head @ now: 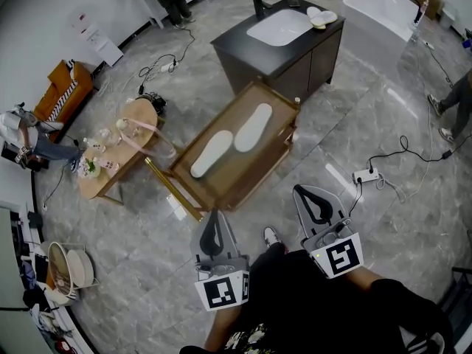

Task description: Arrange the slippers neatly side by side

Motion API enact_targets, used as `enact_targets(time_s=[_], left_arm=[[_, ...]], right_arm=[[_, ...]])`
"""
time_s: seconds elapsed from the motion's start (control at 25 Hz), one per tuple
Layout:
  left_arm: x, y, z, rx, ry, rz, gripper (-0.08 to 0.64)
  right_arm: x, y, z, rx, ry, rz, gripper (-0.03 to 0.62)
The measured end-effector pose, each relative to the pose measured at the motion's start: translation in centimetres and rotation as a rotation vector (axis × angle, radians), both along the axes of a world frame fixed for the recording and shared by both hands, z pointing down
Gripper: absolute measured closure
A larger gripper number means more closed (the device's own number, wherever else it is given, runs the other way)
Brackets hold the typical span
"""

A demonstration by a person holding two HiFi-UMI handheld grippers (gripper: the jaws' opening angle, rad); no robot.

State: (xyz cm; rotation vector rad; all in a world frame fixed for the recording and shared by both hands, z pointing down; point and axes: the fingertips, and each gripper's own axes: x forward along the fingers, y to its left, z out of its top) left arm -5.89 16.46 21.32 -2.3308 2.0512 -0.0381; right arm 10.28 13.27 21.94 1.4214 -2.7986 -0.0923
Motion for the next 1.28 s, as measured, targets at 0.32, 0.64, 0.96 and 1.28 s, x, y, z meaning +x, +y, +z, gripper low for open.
enact_targets(time_s=[0.32, 0.64, 0.96, 1.28], left_arm=[[-2.4, -3.2, 0.7, 0.003, 0.022, 0.055, 0.558], [-3.1, -5.6, 0.8, 0.026, 0.029, 0.100, 0.558], [-4.8, -7.7, 1.5, 0.027, -0.006, 0.109, 0.558], [-2.6, -9.2, 2.0, 0.017, -0.008, 0.198, 0.558]], right_arm=[[-2.0, -2.2, 0.1, 0.017, 0.034, 0.054, 0.594], [-2.7, -3.7, 0.3, 0.023, 0.056, 0.097, 0.594], [-2.6, -5.2, 0.5, 0.050, 0.062, 0.139, 0.594], [-1.2, -5.7, 0.8, 0.029, 0.066, 0.202, 0.594]])
